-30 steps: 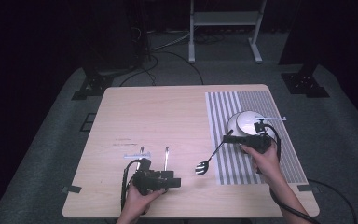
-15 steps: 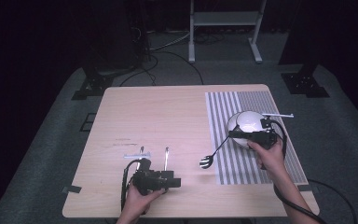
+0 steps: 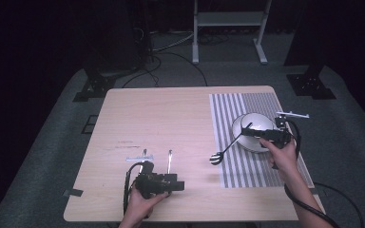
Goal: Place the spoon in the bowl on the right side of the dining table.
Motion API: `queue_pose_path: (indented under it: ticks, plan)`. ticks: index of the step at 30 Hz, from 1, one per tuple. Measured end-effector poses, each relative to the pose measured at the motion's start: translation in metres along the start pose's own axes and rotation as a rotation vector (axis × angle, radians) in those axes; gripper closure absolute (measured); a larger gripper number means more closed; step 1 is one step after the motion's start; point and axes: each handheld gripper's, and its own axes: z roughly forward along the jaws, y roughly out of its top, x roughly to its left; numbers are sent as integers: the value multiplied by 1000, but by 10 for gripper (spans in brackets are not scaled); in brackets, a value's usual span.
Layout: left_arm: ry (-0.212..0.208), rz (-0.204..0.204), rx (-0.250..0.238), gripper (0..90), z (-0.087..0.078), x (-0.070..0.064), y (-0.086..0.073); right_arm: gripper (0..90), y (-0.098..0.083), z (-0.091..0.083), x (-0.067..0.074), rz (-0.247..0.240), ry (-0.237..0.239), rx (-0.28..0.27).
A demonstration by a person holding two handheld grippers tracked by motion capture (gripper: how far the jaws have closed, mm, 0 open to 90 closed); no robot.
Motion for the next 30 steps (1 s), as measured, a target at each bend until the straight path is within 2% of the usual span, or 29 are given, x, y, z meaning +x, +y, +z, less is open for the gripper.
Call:
queue_pose_path:
  ticks: [14, 30]
  plan:
    - [-1, 4, 4, 23, 1, -1, 0, 889, 8, -18, -13, 38, -22, -50]
    - [8, 6, 12, 23, 2, 0, -1, 891, 22, -24, -11, 38, -45, -77]
